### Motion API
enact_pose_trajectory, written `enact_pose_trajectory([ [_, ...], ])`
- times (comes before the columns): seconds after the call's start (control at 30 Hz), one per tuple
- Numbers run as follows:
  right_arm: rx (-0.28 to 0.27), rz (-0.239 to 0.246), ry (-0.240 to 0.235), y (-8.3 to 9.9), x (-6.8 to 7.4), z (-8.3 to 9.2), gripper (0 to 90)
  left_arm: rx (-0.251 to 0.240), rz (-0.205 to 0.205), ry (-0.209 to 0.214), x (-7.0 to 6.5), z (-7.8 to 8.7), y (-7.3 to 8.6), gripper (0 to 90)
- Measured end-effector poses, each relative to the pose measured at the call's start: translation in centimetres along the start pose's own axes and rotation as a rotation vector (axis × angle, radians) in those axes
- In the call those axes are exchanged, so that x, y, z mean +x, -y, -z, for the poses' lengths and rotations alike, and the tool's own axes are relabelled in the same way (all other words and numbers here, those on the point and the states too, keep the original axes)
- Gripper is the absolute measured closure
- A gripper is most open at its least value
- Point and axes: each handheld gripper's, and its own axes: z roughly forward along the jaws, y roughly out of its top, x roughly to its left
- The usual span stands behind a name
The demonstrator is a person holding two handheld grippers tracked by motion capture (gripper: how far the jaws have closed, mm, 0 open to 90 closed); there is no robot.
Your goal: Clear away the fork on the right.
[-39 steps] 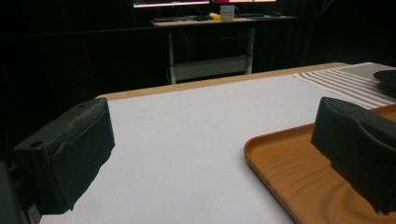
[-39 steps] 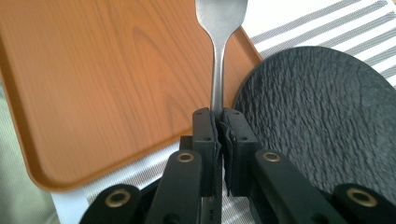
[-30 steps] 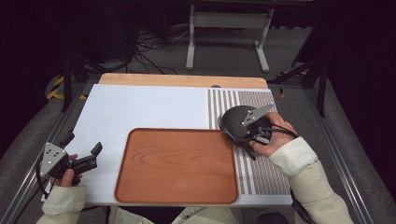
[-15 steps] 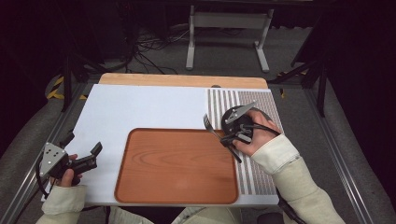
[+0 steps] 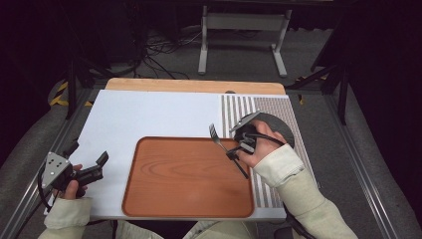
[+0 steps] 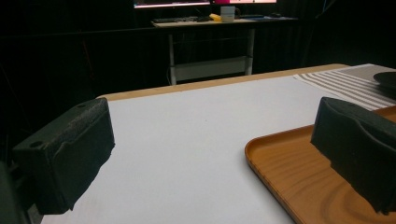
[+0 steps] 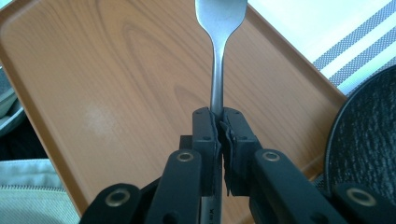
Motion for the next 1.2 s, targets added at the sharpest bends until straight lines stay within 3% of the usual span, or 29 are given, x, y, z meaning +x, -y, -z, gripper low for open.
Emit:
enact_pose_trajectory([
  [0.73,0.171,-0.205,0.022,0.3,0.0,-3.8,84.4,0.000,0.001,0.001,0.0,0.0,0.0,0.0],
  [1.2,0.252,-0.272,0.015,0.7,0.2,-5.4,84.4,-0.001,0.002,0.002,0.0,0.0,0.0,0.0],
])
